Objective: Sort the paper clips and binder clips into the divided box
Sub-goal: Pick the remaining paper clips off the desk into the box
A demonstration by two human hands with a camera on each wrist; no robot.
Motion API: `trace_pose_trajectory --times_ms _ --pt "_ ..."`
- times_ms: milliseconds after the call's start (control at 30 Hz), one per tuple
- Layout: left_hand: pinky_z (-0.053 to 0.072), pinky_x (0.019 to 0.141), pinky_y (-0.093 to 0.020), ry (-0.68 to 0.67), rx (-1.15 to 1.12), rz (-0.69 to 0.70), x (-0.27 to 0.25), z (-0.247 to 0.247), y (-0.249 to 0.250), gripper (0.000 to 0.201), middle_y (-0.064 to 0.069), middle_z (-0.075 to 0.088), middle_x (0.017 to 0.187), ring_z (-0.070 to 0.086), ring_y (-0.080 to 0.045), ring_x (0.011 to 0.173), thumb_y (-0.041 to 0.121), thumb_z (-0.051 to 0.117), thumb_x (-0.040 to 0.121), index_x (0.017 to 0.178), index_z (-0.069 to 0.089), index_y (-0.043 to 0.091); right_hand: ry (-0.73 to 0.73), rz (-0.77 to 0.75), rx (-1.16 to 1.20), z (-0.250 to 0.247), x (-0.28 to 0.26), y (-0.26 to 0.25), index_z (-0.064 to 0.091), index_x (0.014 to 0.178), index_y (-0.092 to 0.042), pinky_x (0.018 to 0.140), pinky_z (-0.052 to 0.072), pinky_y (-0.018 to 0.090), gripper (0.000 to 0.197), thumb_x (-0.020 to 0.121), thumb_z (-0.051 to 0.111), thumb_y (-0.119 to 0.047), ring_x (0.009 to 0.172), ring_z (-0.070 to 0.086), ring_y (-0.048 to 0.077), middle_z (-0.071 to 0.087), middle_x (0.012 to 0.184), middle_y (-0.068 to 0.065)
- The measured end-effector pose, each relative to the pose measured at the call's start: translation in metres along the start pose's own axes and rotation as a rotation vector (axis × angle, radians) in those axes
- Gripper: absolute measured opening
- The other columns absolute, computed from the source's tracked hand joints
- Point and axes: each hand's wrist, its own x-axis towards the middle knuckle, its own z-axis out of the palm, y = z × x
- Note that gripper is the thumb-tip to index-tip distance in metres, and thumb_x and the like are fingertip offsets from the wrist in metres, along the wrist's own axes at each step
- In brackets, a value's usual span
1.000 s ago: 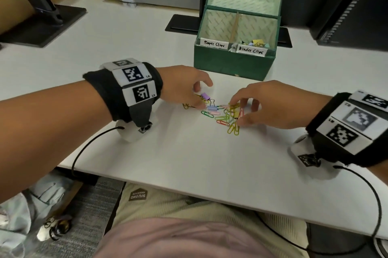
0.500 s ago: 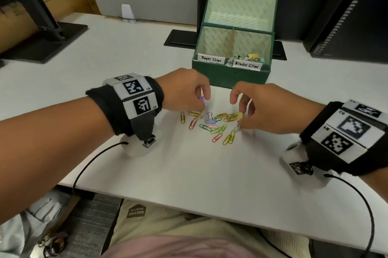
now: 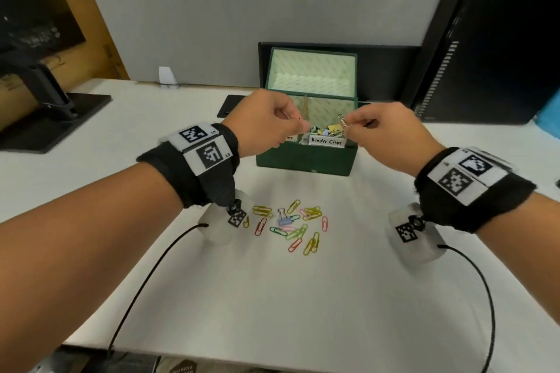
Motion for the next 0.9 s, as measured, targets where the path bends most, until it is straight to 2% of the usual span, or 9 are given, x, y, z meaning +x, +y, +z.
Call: trace_pose_trajectory --times_ms 100,200,267,367,467,600,667,800,900 --pt "0.060 0.066 -0.032 0.007 -0.037 -0.027 0.007 0.005 0.001 0.026 -0.008 0.067 0.070 0.060 -0.012 0.060 0.034 0.073 0.082 0.083 0.068 0.008 0.071 0.014 -0.034 0.009 0.011 0.004 0.072 0.109 -0.015 0.067 0.039 0.011 0.024 0.089 0.062 -0.023 0.085 0.060 0.009 0.065 0.088 -0.006" --pt "0.059 0.063 -0.030 -0.002 -0.054 -0.028 0.009 0.009 0.004 0.023 -0.003 0.065 0.065 0.058 -0.012 0.058 0.030 0.074 0.081 0.080 0.068 0.008 0.070 0.048 0.000 0.014 0.016 0.006 0.072 0.111 -0.013 0.073 0.042 0.017 0.026 0.089 0.063 -0.023 0.082 0.059 0.007 0.067 0.088 -0.004" --pt "0.059 0.064 -0.031 -0.008 -0.052 -0.027 0.010 0.010 0.005 0.022 -0.005 0.065 0.065 0.058 -0.013 0.058 0.029 0.074 0.082 0.080 0.069 0.008 0.070 0.060 0.025 0.015 0.016 0.005 0.073 0.107 -0.014 0.069 0.042 0.016 0.022 0.089 0.063 -0.023 0.079 0.057 0.007 0.068 0.089 -0.001" --pt "0.060 0.068 -0.036 -0.012 -0.053 -0.032 0.013 0.011 0.004 0.019 -0.010 0.069 0.070 0.060 -0.015 0.060 0.027 0.075 0.081 0.081 0.069 0.009 0.049 0.050 0.067 0.015 0.011 0.003 0.073 0.099 -0.017 0.059 0.040 0.011 0.015 0.089 0.065 -0.024 0.071 0.054 0.004 0.068 0.087 -0.001" --pt "0.061 0.071 -0.036 -0.001 -0.114 -0.080 0.014 0.016 0.005 0.017 -0.012 0.072 0.079 0.064 -0.017 0.066 0.024 0.076 0.081 0.084 0.069 0.009 0.035 0.051 0.131 0.016 0.003 0.001 0.073 0.096 -0.018 0.059 0.039 0.012 0.013 0.088 0.066 -0.024 0.071 0.056 0.002 0.065 0.081 -0.010" --pt "0.060 0.073 -0.032 -0.075 -0.417 -0.201 0.009 0.026 0.008 0.013 -0.017 0.072 0.093 0.071 -0.022 0.075 0.011 0.073 0.083 0.092 0.067 0.002 0.048 0.045 0.221 0.018 -0.006 -0.003 0.075 0.090 -0.020 0.058 0.044 0.016 0.011 0.086 0.066 -0.024 0.068 0.059 0.008 0.064 0.074 -0.007" --pt "0.060 0.070 -0.030 -0.092 -0.504 -0.205 0.006 0.031 0.009 0.007 -0.019 0.073 0.092 0.072 -0.022 0.072 0.006 0.071 0.083 0.089 0.067 0.003 0.038 0.042 0.250 0.018 -0.010 -0.005 0.075 0.089 -0.020 0.057 0.045 0.012 0.010 0.086 0.067 -0.025 0.067 0.060 0.008 0.065 0.074 -0.007" --pt "0.060 0.065 -0.028 -0.023 -0.455 -0.161 0.007 0.030 0.009 0.006 -0.020 0.072 0.084 0.070 -0.019 0.064 0.002 0.072 0.082 0.084 0.067 0.003 0.019 0.075 0.323 0.020 -0.010 -0.003 0.074 0.091 -0.017 0.055 0.047 0.015 0.012 0.086 0.069 -0.026 0.063 0.061 0.006 0.068 0.078 0.001" --pt "0.061 0.065 -0.031 0.066 -0.349 -0.142 0.016 0.018 0.006 0.007 -0.016 0.072 0.077 0.070 -0.021 0.063 0.005 0.073 0.082 0.083 0.066 0.004 0.045 0.111 0.385 0.018 -0.007 -0.001 0.074 0.089 -0.016 0.052 0.044 0.013 0.011 0.086 0.068 -0.024 0.058 0.059 0.005 0.071 0.082 0.006"
